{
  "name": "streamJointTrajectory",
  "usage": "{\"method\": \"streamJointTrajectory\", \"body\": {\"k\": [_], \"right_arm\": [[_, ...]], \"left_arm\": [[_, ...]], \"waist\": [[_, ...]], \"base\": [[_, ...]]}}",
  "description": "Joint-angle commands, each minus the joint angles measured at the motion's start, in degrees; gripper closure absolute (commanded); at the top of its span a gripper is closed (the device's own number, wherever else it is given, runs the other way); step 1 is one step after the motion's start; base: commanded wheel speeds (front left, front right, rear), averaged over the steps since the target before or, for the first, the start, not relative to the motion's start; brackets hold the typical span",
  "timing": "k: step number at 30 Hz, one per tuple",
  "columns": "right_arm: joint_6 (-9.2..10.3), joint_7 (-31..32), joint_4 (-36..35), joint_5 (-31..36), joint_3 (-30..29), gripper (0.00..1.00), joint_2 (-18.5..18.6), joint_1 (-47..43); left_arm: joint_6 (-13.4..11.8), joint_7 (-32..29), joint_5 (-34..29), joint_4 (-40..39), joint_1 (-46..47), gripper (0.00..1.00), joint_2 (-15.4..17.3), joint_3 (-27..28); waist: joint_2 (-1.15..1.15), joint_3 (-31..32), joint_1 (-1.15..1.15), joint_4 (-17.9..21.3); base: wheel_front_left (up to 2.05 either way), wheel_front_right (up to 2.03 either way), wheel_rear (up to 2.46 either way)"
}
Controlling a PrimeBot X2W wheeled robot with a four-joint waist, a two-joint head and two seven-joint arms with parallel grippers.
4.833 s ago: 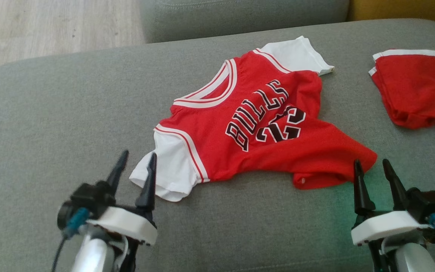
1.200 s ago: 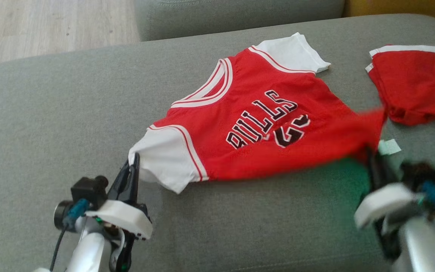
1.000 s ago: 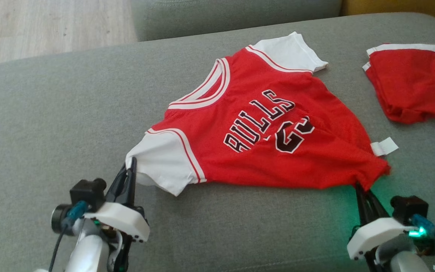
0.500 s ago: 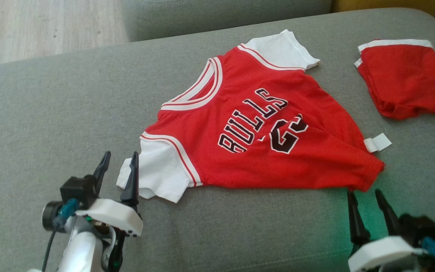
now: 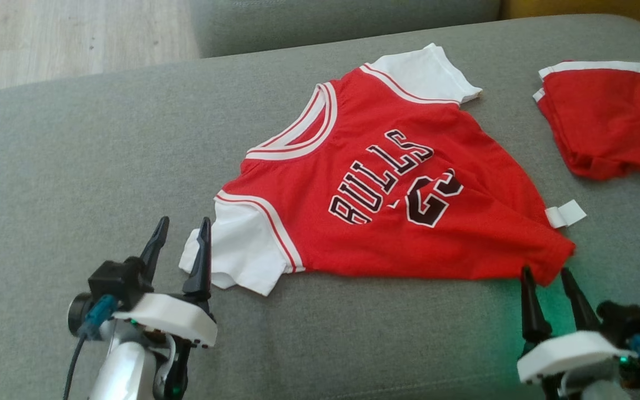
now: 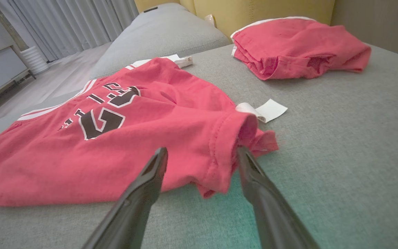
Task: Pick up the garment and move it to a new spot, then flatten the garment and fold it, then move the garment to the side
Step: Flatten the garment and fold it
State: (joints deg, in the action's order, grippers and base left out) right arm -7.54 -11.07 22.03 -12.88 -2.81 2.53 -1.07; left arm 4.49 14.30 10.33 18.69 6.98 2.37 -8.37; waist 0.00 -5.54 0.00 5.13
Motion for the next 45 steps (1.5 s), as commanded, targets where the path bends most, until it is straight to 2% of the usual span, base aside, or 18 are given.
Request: {"method": "streamJointTrajectory", "body": {"k": [1,7,8,9,10,11,17,25,29,32,37,45], "right_arm": [[0.05,0.1,-0.8,-0.2,1.0,0.00,0.4,2.6],[0.05,1.6,2.0,-1.6,0.9,0.00,0.4,5.4],[0.05,1.9,2.3,-1.9,1.4,0.03,0.4,5.7],[0.05,2.1,2.7,-2.2,1.7,0.28,0.5,5.9],[0.05,2.2,2.9,-2.6,2.2,0.92,0.7,6.1],[0.05,2.2,2.9,-2.8,2.8,1.00,0.9,6.2],[0.05,2.2,-0.2,-5.0,7.9,1.00,2.0,5.5],[0.05,7.7,-13.1,-11.7,16.3,1.00,2.0,3.9],[0.05,12.0,-18.8,-15.1,18.0,1.00,1.4,2.2],[0.05,15.1,-20.8,-17.3,16.5,1.00,0.9,0.7],[0.05,17.4,-18.3,-14.5,11.0,1.00,0.6,0.7],[0.05,18.1,-6.4,-12.6,5.3,1.00,0.4,6.5]], "left_arm": [[-0.4,0.7,0.3,-1.9,1.5,0.00,0.5,1.7],[-0.3,0.7,0.1,-1.6,1.8,0.00,0.5,1.3],[-0.3,0.7,0.1,-1.5,1.8,0.00,0.5,1.3],[-0.2,0.7,0.0,-1.4,1.9,0.00,0.5,1.3],[-0.2,0.7,0.0,-1.4,2.0,0.00,0.5,1.3],[-0.2,0.7,0.0,-1.4,2.0,0.00,0.5,1.3],[-0.2,0.7,-0.2,-1.0,1.8,0.00,0.5,1.5],[-0.2,0.7,0.0,-0.6,1.6,0.00,0.5,0.9],[-0.4,0.7,0.3,-0.6,1.6,0.00,0.5,0.3],[-0.5,0.7,0.5,-0.6,1.6,0.00,0.5,0.1],[-0.5,0.7,0.5,-0.8,1.5,0.00,0.5,-0.2],[-0.2,0.7,0.1,-0.5,2.7,0.00,0.5,-0.9]], "waist": [[0.00,-0.1,0.00,-0.2],[0.00,-0.7,0.00,-0.8],[0.00,-0.8,0.00,-0.8],[0.00,-0.9,0.00,-0.8],[0.00,-1.0,0.00,-0.9],[0.00,-1.0,0.00,-0.9],[0.00,-0.6,0.00,-0.4],[0.00,0.5,0.00,0.5],[0.00,0.8,0.00,0.4],[0.00,1.0,0.00,0.3],[0.00,0.5,0.00,-0.1],[0.00,-1.3,0.00,-1.0]], "base": [[0.00,0.00,0.00],[0.00,0.00,0.00],[0.00,0.00,0.00],[0.00,0.00,0.00],[0.00,0.00,0.00],[0.00,0.00,0.00],[0.00,0.00,0.00],[0.00,0.00,0.00],[0.00,0.00,0.00],[0.00,0.00,0.00],[0.00,0.00,0.00],[0.00,0.00,0.00]]}}
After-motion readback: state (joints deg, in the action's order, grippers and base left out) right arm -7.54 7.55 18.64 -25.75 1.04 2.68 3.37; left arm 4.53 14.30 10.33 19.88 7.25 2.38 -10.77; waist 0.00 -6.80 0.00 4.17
